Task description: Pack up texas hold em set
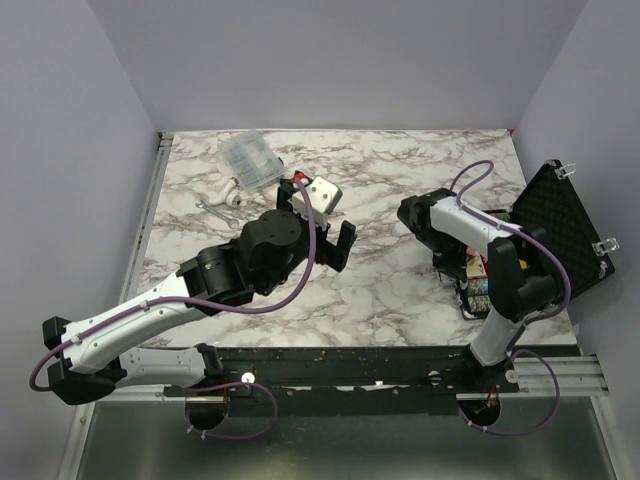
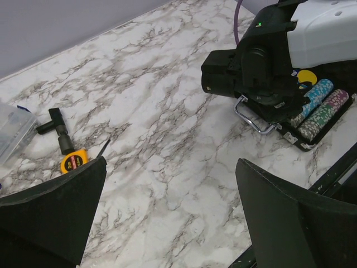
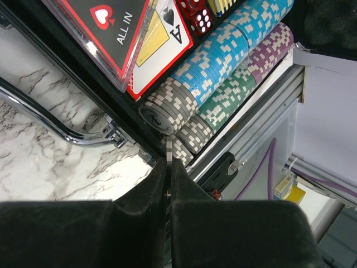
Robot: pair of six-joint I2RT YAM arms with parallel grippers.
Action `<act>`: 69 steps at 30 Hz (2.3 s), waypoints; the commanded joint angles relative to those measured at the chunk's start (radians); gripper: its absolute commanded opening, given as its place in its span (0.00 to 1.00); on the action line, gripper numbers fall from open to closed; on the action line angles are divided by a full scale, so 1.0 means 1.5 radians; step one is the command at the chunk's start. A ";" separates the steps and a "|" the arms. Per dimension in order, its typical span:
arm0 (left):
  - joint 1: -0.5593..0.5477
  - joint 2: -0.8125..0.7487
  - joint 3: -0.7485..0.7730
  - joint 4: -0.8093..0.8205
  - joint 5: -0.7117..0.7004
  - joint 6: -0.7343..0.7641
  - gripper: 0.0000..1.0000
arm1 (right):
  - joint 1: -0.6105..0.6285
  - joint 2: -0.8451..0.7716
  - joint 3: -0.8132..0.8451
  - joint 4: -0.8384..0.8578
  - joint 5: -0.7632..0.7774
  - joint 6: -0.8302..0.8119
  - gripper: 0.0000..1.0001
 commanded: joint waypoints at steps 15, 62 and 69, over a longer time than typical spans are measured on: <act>-0.020 -0.022 -0.016 0.030 -0.061 0.029 0.99 | 0.003 0.053 -0.014 0.001 0.036 0.011 0.11; -0.019 -0.020 -0.020 0.030 -0.061 0.021 0.99 | -0.193 -0.213 0.183 0.332 0.399 -0.352 0.91; -0.020 -0.026 -0.020 0.031 -0.060 0.020 0.99 | -0.235 -0.206 0.169 0.393 0.394 -0.409 0.96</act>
